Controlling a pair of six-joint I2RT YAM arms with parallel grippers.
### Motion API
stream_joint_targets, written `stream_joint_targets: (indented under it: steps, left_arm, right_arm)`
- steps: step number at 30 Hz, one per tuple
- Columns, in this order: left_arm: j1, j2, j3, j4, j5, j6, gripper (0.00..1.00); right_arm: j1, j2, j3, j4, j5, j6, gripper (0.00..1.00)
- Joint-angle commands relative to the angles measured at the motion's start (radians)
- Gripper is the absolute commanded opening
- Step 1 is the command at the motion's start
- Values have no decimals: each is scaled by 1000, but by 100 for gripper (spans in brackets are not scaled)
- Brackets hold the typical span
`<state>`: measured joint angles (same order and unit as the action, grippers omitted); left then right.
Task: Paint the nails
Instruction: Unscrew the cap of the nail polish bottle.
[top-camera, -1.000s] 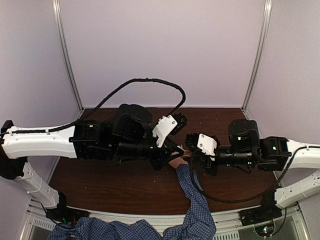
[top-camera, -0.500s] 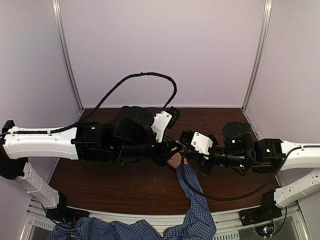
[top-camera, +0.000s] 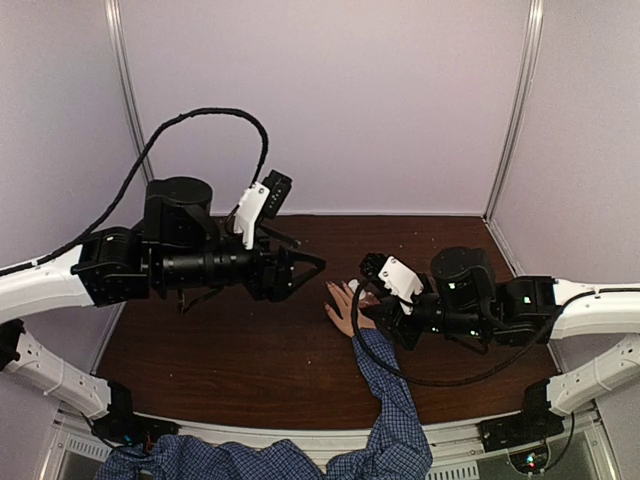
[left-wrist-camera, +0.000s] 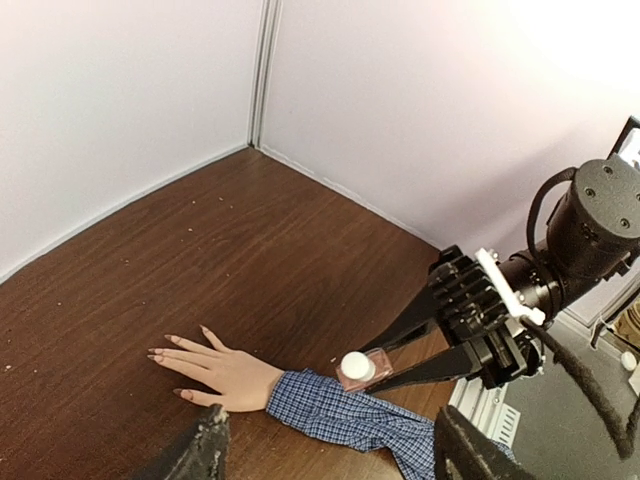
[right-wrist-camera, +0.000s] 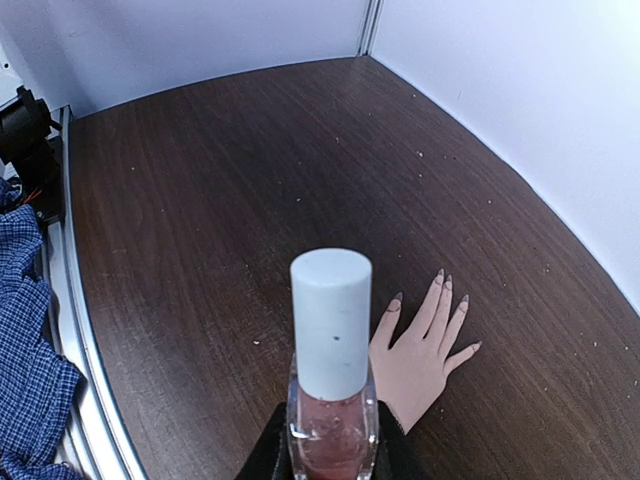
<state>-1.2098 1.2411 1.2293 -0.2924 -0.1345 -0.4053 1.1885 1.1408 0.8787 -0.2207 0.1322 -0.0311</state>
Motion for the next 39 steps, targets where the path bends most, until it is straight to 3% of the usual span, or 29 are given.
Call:
stream_joint_targets:
  steps: [1, 10, 19, 30, 39]
  left_arm:
    - [46, -58, -55, 10, 122, 102, 72]
    - [46, -91, -119, -29, 401, 389, 73]
    - [44, -83, -153, -10, 600, 597, 65]
    - [-3, 10, -83, -57, 594, 721, 50]
    - [-36, 44, -65, -77, 603, 782, 41]
  right_arm:
    - [-6, -6, 43, -28, -31, 46, 3]
    - [-7, 17, 72, -59, -180, 45, 0]
    - [-7, -10, 88, -116, -493, -59, 0]
    - [-7, 81, 160, -218, -724, -119, 0]
    - [-7, 100, 183, -220, -788, -124, 0]
